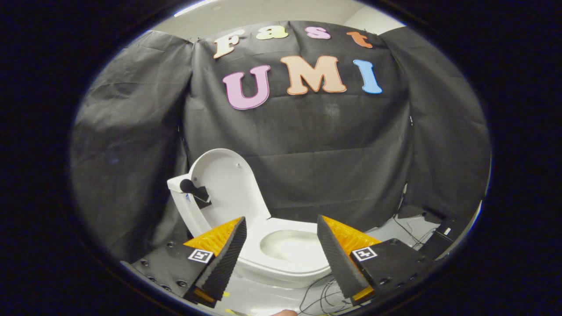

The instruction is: Open the toilet lid.

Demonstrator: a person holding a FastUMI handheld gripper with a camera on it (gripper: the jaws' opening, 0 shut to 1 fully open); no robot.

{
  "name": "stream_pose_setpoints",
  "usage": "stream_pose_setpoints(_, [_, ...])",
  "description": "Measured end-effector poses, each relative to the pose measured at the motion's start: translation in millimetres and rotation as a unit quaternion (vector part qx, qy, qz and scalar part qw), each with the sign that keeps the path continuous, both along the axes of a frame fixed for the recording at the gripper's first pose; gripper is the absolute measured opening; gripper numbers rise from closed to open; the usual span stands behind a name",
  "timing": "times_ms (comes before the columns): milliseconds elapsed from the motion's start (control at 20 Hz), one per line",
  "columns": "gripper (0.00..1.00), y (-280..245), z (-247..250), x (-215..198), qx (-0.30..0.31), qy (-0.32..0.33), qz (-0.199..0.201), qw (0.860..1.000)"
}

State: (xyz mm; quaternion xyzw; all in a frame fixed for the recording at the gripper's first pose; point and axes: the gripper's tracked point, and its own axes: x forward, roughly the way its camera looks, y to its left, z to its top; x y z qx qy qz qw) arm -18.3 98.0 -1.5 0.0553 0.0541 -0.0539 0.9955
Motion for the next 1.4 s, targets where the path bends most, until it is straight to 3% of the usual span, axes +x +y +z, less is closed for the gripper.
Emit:
stream_pose_setpoints(250, [0.99, -13, -13, 4, 0.001, 0.002, -0.002, 1.000])
stream_pose_setpoints(450, [0.99, -21, 2, 17, -0.032, -0.004, 0.010, 0.999])
stream_pose_setpoints(650, [0.99, -44, 6, 17, -0.058, 0.000, -0.004, 0.998])
stream_pose_setpoints(1400, [0.99, -73, 22, -3, -0.028, -0.061, -0.038, 0.997])
